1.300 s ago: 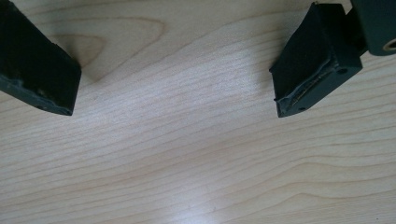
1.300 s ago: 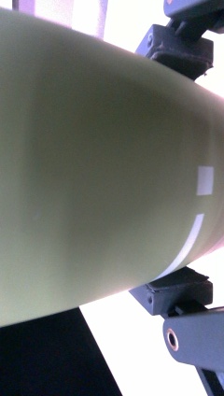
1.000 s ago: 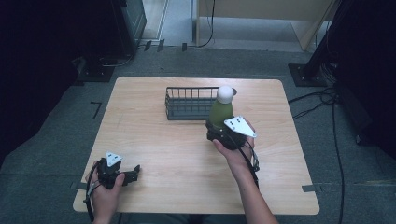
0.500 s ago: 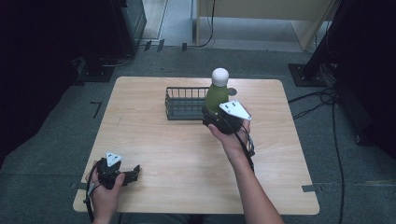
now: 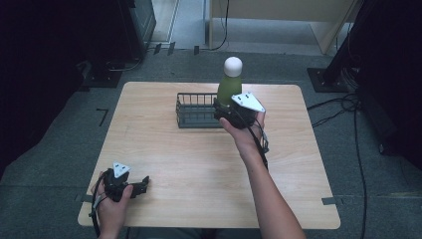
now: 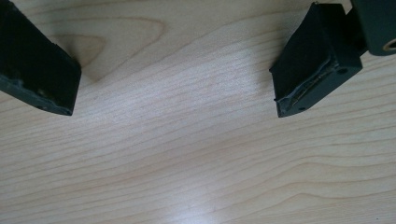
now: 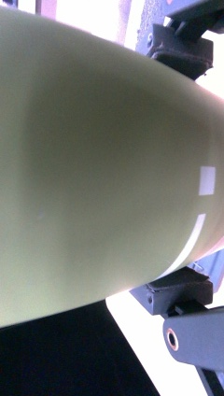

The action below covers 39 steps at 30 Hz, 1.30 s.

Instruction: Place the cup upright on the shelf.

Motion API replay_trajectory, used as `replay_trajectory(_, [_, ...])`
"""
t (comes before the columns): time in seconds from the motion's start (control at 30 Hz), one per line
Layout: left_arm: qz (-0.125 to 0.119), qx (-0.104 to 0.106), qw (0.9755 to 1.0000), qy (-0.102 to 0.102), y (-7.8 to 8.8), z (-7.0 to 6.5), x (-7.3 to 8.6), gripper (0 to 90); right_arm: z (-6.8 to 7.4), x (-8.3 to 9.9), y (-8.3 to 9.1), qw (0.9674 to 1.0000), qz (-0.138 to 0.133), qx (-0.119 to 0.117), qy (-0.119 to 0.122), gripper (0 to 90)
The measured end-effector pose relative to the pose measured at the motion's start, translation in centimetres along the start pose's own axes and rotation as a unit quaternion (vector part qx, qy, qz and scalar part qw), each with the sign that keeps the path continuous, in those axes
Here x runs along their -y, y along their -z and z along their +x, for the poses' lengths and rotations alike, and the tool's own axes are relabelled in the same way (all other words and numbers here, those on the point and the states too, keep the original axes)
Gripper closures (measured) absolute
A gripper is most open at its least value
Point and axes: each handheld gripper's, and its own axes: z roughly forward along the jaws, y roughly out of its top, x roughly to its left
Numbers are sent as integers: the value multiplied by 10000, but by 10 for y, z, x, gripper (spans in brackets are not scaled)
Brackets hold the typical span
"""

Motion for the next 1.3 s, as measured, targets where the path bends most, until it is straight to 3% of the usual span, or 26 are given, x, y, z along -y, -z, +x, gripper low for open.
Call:
replay_trajectory(0.83, [5,7,10000,3,0,0,0,15,-14,-16,-54,9996,12,239,-129,199])
replay_trajectory(1.3, [5,10,10000,3,0,0,0,15,-22,-2,-76,9992,117,312,-215,200])
